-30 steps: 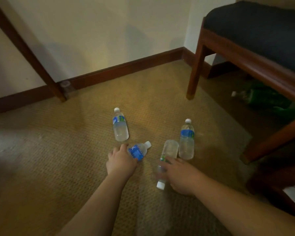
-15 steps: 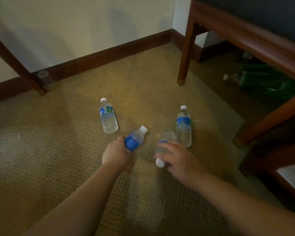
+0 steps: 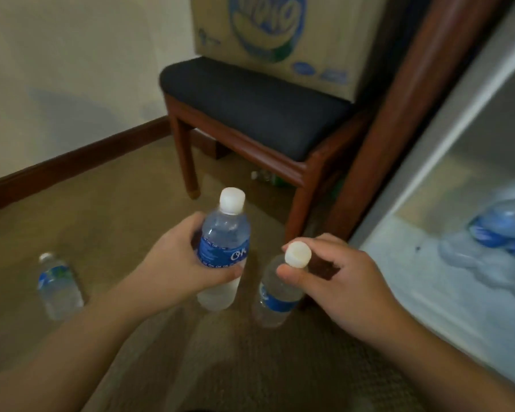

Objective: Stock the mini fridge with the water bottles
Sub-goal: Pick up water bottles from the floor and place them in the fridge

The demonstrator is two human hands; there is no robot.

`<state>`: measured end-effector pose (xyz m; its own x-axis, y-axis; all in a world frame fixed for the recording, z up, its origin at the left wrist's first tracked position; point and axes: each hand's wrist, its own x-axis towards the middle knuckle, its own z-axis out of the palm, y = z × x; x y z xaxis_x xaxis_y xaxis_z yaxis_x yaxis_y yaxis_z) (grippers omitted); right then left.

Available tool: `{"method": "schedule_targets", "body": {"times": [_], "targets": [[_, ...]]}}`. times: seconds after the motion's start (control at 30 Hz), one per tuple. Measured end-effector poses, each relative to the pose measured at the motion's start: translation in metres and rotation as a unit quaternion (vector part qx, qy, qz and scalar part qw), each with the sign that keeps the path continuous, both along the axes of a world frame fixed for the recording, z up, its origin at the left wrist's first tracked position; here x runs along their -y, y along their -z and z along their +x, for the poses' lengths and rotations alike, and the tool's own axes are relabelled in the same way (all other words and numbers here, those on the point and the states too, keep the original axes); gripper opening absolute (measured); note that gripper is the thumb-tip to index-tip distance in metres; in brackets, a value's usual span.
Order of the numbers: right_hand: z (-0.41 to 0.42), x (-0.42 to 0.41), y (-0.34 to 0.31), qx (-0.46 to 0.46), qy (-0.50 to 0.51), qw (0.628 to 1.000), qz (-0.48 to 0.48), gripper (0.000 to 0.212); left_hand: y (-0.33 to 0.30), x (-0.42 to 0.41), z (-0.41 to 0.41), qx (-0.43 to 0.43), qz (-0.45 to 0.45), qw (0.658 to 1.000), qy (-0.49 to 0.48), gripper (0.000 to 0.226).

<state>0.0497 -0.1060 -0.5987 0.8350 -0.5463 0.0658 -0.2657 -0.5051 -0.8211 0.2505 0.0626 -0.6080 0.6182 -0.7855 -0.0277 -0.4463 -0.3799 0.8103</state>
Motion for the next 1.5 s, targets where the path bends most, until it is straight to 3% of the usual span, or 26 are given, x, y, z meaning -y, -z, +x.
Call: {"method": "schedule_targets", "body": {"times": [0.3, 0.5, 0.73, 0.87, 1.0, 1.4, 1.5], "targets": [[-0.1, 0.066, -0.045, 0.09, 0.184, 0.975, -0.082, 0.01, -0.053, 0.08, -0.067, 0.033, -0.06, 0.985, 0.161, 0.067], [-0.126, 0.117, -0.051, 0.08, 0.278, 0.951, -0.105, 0.017, -0.059, 0.117, -0.104, 0.009, -0.093, 0.977, 0.191, 0.064], [-0.103, 0.189, -0.048, -0.037, 0.294, 0.925, -0.236, 0.028, -0.055, 0.139, -0.126, 0.047, -0.125, 0.973, 0.187, 0.065], [-0.088, 0.217, -0.047, -0.121, 0.286, 0.916, -0.253, 0.025, -0.055, 0.14, -0.128, 0.064, -0.139, 0.973, 0.172, 0.064], [-0.084, 0.233, -0.048, -0.198, 0.298, 0.895, -0.264, 0.036, -0.056, 0.139, -0.126, 0.062, -0.144, 0.975, 0.158, 0.065], [-0.087, 0.267, -0.04, -0.254, 0.3, 0.858, -0.33, 0.038, -0.052, 0.154, -0.138, 0.086, -0.134, 0.98, 0.121, 0.068], [-0.091, 0.265, -0.035, -0.243, 0.277, 0.859, -0.356, 0.052, -0.047, 0.162, -0.145, 0.081, -0.128, 0.982, 0.113, 0.068]]}}
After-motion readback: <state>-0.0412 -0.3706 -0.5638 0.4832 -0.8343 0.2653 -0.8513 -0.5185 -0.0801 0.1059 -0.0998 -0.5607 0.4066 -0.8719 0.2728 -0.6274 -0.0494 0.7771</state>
